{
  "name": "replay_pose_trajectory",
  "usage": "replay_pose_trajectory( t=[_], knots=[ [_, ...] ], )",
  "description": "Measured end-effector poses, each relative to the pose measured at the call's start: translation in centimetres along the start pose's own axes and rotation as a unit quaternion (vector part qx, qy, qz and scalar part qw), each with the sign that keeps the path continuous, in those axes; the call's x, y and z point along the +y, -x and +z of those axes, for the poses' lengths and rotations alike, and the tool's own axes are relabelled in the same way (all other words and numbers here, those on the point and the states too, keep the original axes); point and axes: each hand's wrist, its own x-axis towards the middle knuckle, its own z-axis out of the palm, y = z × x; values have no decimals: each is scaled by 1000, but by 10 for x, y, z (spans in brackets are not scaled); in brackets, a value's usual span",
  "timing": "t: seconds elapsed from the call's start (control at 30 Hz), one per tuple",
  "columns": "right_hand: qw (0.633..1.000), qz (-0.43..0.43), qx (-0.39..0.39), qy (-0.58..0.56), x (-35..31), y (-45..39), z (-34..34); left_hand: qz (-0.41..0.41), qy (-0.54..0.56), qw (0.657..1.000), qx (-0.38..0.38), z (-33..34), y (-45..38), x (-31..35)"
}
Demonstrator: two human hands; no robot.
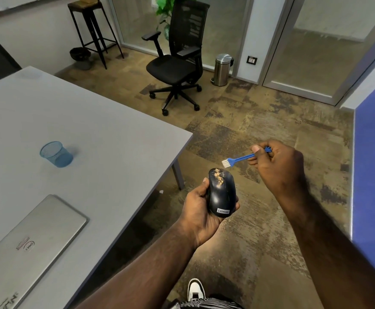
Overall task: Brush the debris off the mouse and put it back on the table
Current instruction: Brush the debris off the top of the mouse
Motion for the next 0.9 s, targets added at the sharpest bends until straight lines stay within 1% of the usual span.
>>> replay_pose_trajectory(
  t=[0.13,0.17,0.23,0.33,0.37,0.43,0.5,0.53,0.6,0.67,0.7,0.77,0.83,0.9],
  knots=[
    [998,-1,-8,-70,-6,2,-2,1,-2,1000,2,0,0,0],
    [998,-5,-18,-68,-8,3,0,1,-3,1000,1,0,0,-1],
    [999,-13,-30,-29,-8,4,3,-1,-6,1000,-2,0,1,-1],
    [999,-4,-15,30,-5,2,4,-4,-10,1000,-3,2,2,-2],
    [1000,2,-8,23,-4,1,2,-4,-9,1000,-2,2,2,-2],
    [1000,7,2,-24,-7,2,-1,-3,-5,1000,-1,2,2,-1],
    [998,-9,-6,-59,-11,5,-2,-1,-3,1000,-1,1,3,-1],
    [998,-19,-16,-56,-12,6,-2,-1,-3,1000,-2,1,3,-1],
    [999,-21,-32,-17,-11,6,-1,-1,-7,1000,-4,1,3,-1],
    [999,-12,-22,22,-8,3,-1,0,-12,1000,-2,1,3,-2],
    [1000,-9,-13,25,-7,2,-2,0,-13,1000,-3,1,4,-2],
    [1000,-7,-3,-13,-8,3,-4,3,-10,1000,-2,1,3,-2],
    [999,-19,-18,-45,-10,5,-5,4,-4,1000,-2,0,2,0],
    [999,-34,-34,-26,-11,7,-4,4,-2,1000,-4,-1,2,0]
  ],
)
